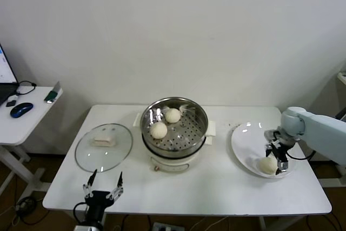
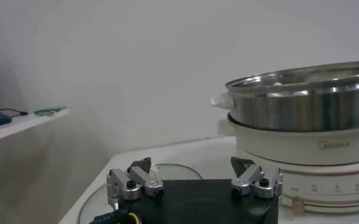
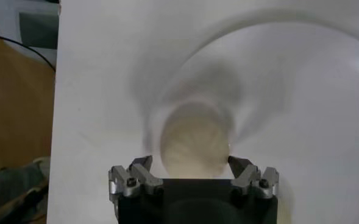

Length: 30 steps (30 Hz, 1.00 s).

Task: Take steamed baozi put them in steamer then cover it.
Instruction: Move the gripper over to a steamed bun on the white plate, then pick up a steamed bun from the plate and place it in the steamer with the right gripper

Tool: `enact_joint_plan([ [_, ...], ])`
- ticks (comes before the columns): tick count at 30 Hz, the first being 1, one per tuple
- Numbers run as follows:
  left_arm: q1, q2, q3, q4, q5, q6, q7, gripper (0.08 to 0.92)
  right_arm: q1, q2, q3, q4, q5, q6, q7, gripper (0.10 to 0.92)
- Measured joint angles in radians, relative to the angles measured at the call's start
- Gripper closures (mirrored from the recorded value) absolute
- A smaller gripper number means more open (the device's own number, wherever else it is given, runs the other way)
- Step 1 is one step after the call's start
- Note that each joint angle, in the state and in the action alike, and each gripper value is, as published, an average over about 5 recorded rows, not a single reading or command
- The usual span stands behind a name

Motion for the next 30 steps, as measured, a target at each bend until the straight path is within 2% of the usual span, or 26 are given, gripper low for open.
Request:
enact_joint_plan([
  [10, 0.004, 0.0, -0.002, 0.002, 0.001, -0.004, 0.003, 0.177, -0.012, 0.023, 0.012, -0.03, -0.009, 0.017, -0.018, 0.321],
  [22, 0.006, 0.001, 0.004, 0.003, 0.005, -0.005, 0.004, 0.177, 0.04, 0.038, -0.021, -0.027, -0.008, 0.065, -0.043, 0.346],
  [30, 0.007, 0.003, 0.013, -0.003, 0.016, 0.0, 0.006, 0.177, 0.199, 0.103, -0.087, -0.025, -0.018, 0.195, -0.086, 0.347],
])
